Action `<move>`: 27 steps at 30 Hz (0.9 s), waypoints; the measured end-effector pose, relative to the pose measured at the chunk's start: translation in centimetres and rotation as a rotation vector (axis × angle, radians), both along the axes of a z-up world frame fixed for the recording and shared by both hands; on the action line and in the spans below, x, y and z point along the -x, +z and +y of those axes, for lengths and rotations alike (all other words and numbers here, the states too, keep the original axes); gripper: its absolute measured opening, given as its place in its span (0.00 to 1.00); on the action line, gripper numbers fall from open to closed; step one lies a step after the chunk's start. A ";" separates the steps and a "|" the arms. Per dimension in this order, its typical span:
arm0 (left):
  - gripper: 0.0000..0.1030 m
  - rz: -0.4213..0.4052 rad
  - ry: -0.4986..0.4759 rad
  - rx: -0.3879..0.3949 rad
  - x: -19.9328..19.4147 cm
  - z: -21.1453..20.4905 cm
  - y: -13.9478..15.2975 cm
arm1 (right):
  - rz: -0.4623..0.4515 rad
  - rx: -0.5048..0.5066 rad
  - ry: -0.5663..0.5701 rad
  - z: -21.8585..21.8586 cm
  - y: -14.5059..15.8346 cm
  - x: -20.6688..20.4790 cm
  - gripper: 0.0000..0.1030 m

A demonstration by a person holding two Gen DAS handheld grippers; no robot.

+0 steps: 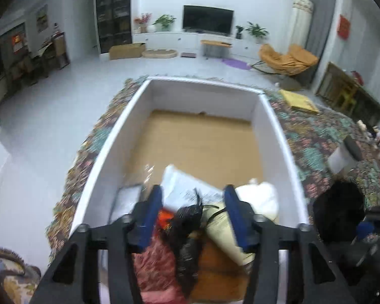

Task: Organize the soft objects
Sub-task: 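Carry the clip and pouch over the white box and open the left tool, then open the right tool to drop the black pouch into the white box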

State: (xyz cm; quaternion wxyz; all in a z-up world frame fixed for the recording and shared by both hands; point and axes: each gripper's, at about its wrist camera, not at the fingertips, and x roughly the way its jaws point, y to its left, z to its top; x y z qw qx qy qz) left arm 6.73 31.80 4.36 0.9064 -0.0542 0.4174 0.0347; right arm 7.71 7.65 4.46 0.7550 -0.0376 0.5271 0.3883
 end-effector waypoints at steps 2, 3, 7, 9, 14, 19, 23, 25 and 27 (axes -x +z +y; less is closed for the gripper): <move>0.85 -0.003 0.018 -0.009 0.5 0.3 -0.7 | 0.011 0.037 0.003 0.8 -1.6 0.1 0.69; 0.87 -0.008 0.025 -0.014 0.6 0.3 -0.8 | 0.016 0.031 -0.006 0.7 -2.0 0.0 0.72; 0.87 -0.028 0.062 -0.066 1.7 0.0 -0.3 | -0.014 0.014 -0.027 -0.6 -1.4 -0.4 0.72; 0.91 -0.042 0.103 -0.092 2.8 -0.1 0.4 | -0.058 0.018 -0.041 -0.8 -0.3 -0.2 0.72; 0.98 0.009 0.264 -0.185 4.5 -0.7 1.8 | -0.250 0.106 -0.064 -1.1 2.1 1.1 0.75; 0.98 -0.046 0.279 -0.202 6.2 -1.8 2.2 | -0.282 0.157 -0.087 -1.8 2.0 1.6 0.76; 0.98 -0.078 0.294 -0.241 6.9 -2.7 2.8 | -0.276 0.186 -0.096 -1.9 1.5 1.9 0.76; 0.98 -0.069 0.298 -0.237 7.1 -2.8 2.8 | -0.282 0.203 -0.098 -1.8 1.4 2.1 0.76; 0.98 -0.054 0.302 -0.235 7.3 -2.8 2.9 | -0.289 0.212 -0.105 -1.6 1.3 2.4 0.76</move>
